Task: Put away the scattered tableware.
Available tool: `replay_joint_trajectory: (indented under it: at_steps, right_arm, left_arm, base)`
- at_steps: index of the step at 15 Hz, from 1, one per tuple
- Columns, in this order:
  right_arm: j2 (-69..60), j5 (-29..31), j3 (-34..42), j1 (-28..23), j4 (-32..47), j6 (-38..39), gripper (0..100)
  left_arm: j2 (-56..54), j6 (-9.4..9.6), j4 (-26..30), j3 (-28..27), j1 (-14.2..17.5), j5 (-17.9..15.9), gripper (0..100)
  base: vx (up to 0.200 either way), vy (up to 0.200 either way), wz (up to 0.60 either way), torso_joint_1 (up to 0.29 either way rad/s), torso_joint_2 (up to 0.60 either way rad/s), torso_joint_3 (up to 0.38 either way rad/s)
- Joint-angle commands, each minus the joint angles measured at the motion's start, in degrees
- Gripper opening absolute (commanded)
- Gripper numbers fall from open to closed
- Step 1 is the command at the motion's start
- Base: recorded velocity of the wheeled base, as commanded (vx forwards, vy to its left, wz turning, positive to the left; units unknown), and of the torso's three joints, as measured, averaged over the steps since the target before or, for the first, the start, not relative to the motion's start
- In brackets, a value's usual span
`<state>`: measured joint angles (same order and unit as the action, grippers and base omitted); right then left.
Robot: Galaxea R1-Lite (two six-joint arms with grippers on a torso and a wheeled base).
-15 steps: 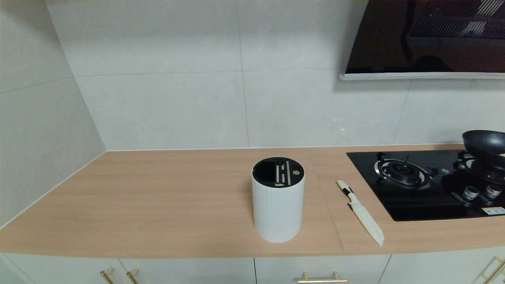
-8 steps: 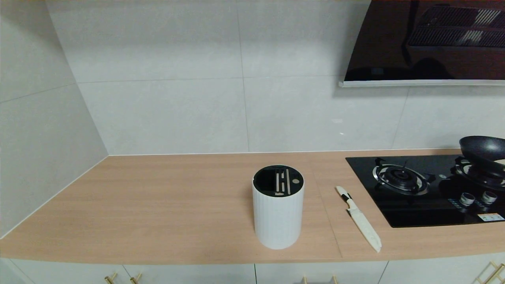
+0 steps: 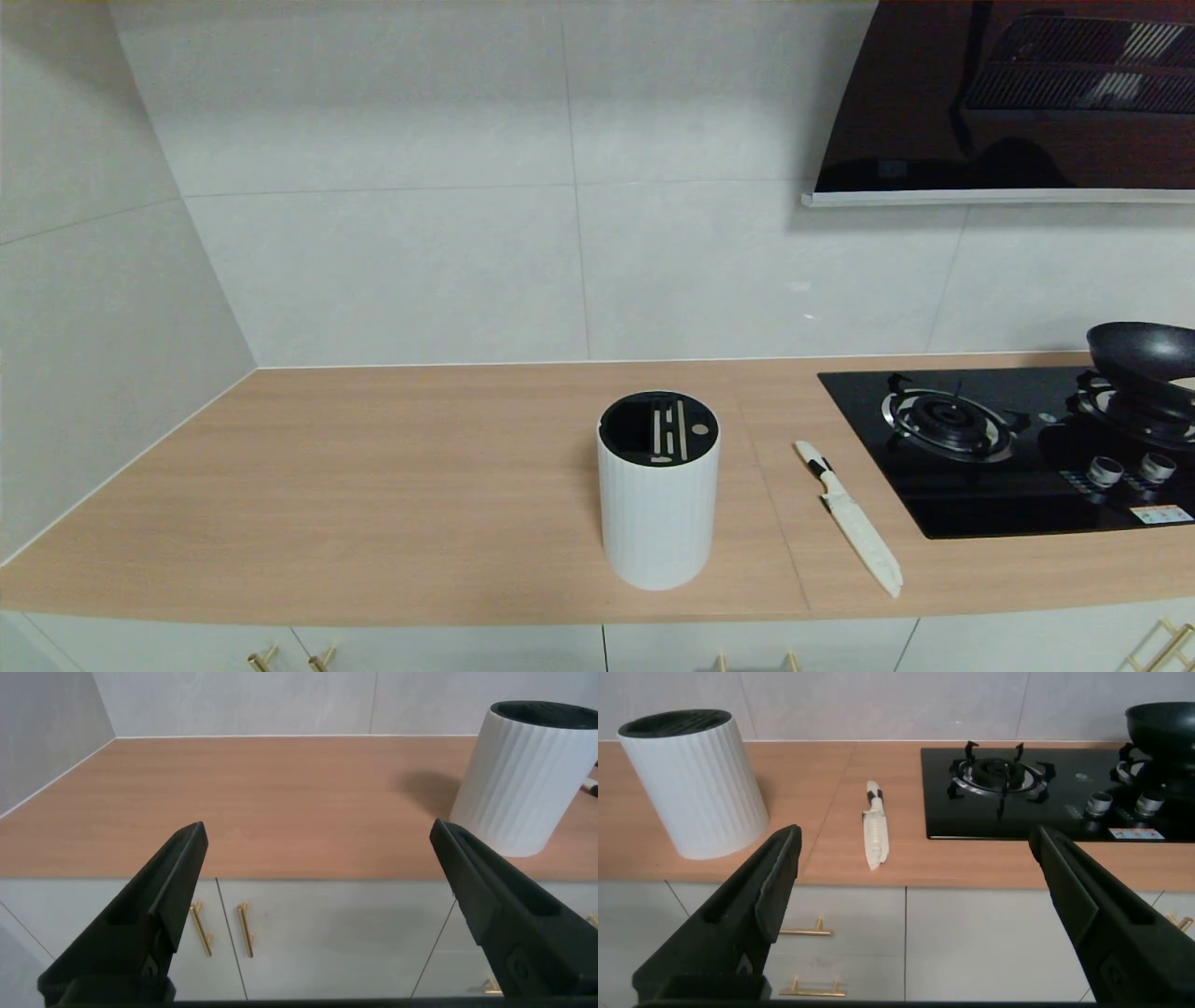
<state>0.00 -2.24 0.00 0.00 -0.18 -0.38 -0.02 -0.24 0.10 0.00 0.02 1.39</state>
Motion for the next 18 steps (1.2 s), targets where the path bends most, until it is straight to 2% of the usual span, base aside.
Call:
replay_joint_trajectory:
  at_steps: [1,4,6,8,9,10,13,17,18]
  right_arm:
    - [0.1,0.0,0.0,0.0,0.0,-0.1,100]
    - [0.0,0.5,0.0,0.1,-0.3,-1.5,100]
    - [0.1,-0.1,-5.2,0.1,-2.4,1.1,100]
    - [2.5,-2.8,-8.3,0.5,0.6,2.4,100]
    - [8.2,-5.8,-11.2,1.0,4.5,1.2,100]
    - [12.8,-6.4,-12.7,1.3,5.6,-0.5,100]
    - [32.3,-6.2,-16.8,2.8,4.6,-1.3,100]
    - [54.7,-2.4,-22.2,8.7,-2.6,-1.2,100]
    - [62.6,-2.1,-23.8,9.0,-7.6,-1.2,100]
  left_arm:
    - [0.0,-0.02,0.0,0.0,0.1,0.0,100]
    - [0.0,0.16,0.0,0.0,0.0,0.0,100]
    - [0.0,0.07,0.0,0.0,0.1,0.1,100]
    - [0.0,0.07,0.0,0.0,0.1,0.0,100]
    - [0.0,0.07,0.0,0.0,0.1,0.0,100]
    - [0.0,0.07,0.0,0.0,0.0,0.1,100]
    - [0.0,0.07,0.0,0.0,0.1,0.0,100]
    - [0.0,0.07,0.0,0.0,0.0,0.1,100]
    - [0.0,0.07,0.0,0.0,0.0,0.1,100]
  base:
    - [0.0,0.0,0.0,0.0,0.0,0.0]
    - [0.0,0.0,0.0,0.0,0.0,0.0]
    - [0.0,0.0,0.0,0.0,0.0,0.0]
    - [0.0,0.0,0.0,0.0,0.0,0.0]
    - [0.0,0.0,0.0,0.0,0.0,0.0]
    - [0.0,0.0,0.0,0.0,0.0,0.0]
    - [0.0,0.0,0.0,0.0,0.0,0.0]
    - [0.0,0.0,0.0,0.0,0.0,0.0]
    - [0.0,0.0,0.0,0.0,0.0,0.0]
